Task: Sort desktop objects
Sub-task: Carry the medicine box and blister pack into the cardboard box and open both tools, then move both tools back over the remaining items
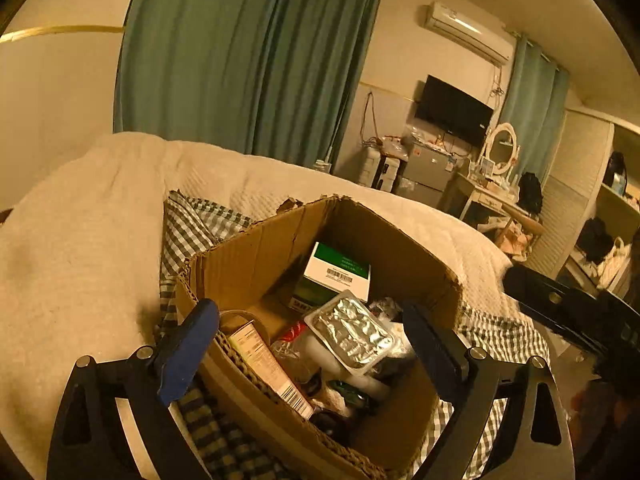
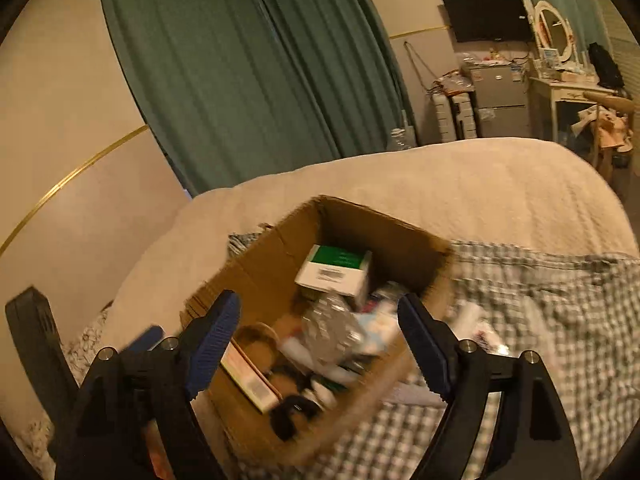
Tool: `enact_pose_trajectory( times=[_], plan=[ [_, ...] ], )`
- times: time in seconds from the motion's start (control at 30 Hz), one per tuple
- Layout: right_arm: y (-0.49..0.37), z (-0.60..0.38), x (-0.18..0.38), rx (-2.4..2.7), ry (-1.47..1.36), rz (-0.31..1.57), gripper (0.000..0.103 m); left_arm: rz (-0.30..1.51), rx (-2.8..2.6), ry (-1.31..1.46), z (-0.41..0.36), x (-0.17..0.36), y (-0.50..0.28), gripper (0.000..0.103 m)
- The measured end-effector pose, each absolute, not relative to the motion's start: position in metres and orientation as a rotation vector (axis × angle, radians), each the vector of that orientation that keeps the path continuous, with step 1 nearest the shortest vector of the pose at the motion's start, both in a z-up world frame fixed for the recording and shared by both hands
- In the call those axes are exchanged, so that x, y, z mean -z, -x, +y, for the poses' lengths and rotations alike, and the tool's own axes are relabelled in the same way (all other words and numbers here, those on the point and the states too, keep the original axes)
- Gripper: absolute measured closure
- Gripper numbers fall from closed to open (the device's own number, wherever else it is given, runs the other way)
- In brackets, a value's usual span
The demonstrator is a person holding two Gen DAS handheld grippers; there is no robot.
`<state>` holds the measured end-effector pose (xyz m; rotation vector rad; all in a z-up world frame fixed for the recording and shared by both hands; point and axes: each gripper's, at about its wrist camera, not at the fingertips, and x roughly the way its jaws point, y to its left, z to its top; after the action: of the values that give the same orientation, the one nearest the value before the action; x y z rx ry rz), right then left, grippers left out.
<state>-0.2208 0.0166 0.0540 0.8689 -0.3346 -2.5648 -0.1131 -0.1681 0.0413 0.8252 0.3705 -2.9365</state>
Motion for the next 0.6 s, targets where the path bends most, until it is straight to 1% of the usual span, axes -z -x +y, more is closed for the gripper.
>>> enact_pose_trajectory(
  times=[0.07,0.17,0.23,0.33,0.4,0.5,0.6],
  plan=[
    [0.205,0.034,-0.057,2.604,-0.865,-0.295,0.022,0.353,2.941,-0.823,-0.163,-0.042,0.107,0.007],
    [0.181,0.067,-0.056,2.698,-0.862,-0.178,0.022,0.330,2.971,-0.857,-0.150,-0.041,0.095,0.007],
    [0.168,0.091,-0.050,2.762,-0.869,-0.094,0.022,0.350,2.978,-0.868,-0.142,-0.041,0.089,0.007],
    [0.154,0.123,-0.037,2.825,-0.882,-0.035,0.022,0.404,3.010,-0.890,-0.122,-0.041,0.080,0.007],
    [0.148,0.144,-0.021,2.852,-0.895,-0.040,0.022,0.399,3.022,-0.903,-0.103,-0.038,0.073,0.005],
    [0.140,0.167,0.010,2.864,-0.901,-0.099,0.022,0.332,3.059,-0.897,-0.067,-0.030,0.064,0.001],
    [0.149,0.181,0.050,2.824,-1.003,-0.160,0.022,0.229,3.125,-0.929,-0.029,-0.011,0.062,0.000]
  ],
)
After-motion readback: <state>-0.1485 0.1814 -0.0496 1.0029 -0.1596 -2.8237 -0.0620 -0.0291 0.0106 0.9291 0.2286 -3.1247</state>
